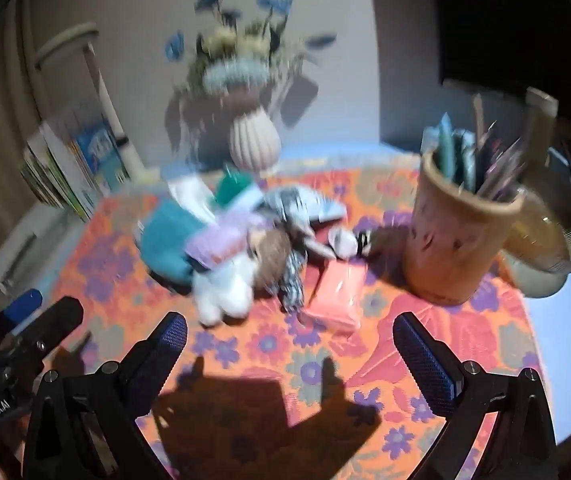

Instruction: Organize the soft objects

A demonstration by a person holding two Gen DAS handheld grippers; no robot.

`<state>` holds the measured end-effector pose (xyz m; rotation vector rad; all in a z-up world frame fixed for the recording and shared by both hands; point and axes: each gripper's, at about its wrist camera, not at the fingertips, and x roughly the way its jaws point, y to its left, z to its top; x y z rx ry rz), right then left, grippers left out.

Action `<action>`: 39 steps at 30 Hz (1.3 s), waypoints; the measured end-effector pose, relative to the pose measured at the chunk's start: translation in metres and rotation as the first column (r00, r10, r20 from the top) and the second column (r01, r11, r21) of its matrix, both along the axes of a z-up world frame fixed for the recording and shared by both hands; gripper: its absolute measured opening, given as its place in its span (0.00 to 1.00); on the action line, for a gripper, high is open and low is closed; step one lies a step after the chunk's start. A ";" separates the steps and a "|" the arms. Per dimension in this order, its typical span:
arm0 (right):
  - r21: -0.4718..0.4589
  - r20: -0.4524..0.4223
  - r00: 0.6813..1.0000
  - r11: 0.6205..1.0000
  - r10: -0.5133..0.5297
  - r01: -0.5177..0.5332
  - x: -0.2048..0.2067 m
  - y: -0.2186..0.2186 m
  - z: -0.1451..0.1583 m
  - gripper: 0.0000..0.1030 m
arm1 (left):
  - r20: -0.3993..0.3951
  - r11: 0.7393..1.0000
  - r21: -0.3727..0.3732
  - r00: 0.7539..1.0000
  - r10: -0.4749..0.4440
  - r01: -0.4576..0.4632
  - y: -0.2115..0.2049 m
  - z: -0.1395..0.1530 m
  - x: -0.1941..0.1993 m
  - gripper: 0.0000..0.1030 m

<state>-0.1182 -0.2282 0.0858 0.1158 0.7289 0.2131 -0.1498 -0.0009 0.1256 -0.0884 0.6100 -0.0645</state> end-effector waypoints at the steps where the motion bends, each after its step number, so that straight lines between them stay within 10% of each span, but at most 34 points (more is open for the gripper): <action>1: 0.003 0.007 1.000 1.000 -0.001 0.001 0.002 -0.001 0.008 1.00 | 0.014 1.000 0.010 1.000 0.002 -0.003 -0.005 0.004 -0.007 0.99; 24: 0.087 0.231 0.972 0.996 -0.037 0.017 -0.101 -0.017 0.081 1.00 | 0.272 0.995 0.095 0.962 0.008 -0.036 -0.032 0.079 -0.106 0.99; 39: 0.100 0.058 0.998 0.995 -0.035 0.029 -0.039 -0.023 0.025 1.00 | 0.040 1.000 0.008 0.999 -0.013 0.013 0.004 0.001 -0.026 0.99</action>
